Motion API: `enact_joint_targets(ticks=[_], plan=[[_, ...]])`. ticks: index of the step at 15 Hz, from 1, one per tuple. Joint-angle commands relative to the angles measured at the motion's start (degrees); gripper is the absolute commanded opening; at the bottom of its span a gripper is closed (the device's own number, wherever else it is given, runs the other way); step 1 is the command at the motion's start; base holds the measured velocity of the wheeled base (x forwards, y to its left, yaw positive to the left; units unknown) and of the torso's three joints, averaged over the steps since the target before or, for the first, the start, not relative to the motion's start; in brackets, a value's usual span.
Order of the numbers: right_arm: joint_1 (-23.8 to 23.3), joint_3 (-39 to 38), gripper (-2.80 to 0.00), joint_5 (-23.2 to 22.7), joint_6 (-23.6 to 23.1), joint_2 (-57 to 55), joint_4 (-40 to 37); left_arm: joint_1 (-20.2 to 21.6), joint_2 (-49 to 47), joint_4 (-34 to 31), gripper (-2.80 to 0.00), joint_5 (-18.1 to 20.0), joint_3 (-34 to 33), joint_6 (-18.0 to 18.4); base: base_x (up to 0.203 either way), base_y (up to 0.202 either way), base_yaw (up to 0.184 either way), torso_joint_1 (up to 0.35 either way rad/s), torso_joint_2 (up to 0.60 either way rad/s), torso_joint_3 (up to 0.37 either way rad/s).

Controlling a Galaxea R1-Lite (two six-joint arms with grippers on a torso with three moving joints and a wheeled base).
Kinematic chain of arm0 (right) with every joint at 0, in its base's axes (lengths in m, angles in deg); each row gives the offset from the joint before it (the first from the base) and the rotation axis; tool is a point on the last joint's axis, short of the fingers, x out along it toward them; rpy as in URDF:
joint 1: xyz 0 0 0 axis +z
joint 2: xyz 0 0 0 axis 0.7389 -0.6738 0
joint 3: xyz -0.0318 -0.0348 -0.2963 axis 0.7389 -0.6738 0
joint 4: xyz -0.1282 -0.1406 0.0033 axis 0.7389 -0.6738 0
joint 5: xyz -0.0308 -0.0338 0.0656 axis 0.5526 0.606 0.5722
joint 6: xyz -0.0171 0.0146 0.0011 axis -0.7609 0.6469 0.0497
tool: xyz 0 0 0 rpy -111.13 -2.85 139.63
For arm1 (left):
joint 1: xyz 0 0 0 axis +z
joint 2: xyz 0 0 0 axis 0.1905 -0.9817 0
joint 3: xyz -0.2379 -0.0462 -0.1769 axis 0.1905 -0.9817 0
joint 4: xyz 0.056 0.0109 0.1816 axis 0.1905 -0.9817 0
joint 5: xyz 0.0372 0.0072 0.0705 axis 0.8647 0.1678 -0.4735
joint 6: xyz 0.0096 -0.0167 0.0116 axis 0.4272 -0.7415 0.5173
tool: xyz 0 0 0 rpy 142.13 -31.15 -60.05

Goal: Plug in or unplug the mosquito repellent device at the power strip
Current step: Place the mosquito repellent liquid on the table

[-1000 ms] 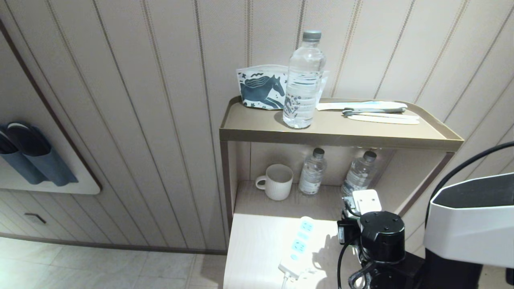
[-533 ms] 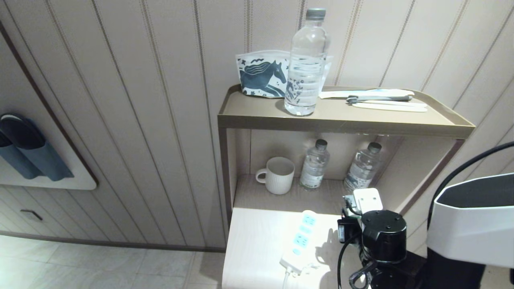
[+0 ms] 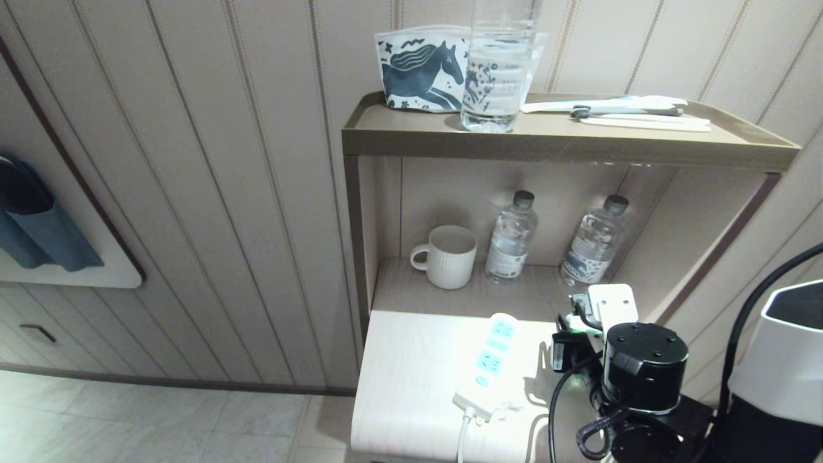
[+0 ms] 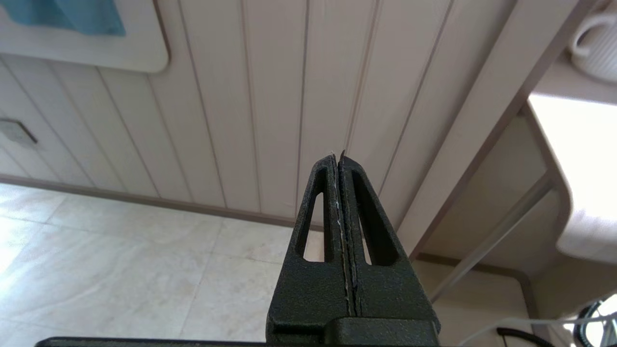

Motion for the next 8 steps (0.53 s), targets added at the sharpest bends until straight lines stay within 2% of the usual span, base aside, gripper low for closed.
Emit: enact_joint_targets(ticks=[1,4,6,8], plan=[[-0.04,0.13,-2.8,0.21,-0.08,0.74,2.72,0.01,-0.07,0.07,-2.8,-0.04,0.02,-0.05,0.0,0.0,0.0,-0.242,0.54,0.286],[-0.02,0.87,-2.8,-0.64,-1.47,3.08,2.72,0.01,-0.07,0.07,-2.8,-0.04,0.02,-0.05,0.0,0.0,0.0,-0.216,0.5,0.275],[-0.89,2.29,-2.8,-2.99,-4.37,5.0,2.72,0.01,-0.07,-0.01,-2.8,-0.04,0.02,-0.05,0.0,0.0,0.0,-0.093,0.21,0.116],[-1.89,5.52,-2.8,-3.17,-5.13,5.11,2.72,0.01,-0.07,0.06,-2.8,-0.04,0.02,-0.05,0.0,0.0,0.0,-0.025,0.07,0.04]])
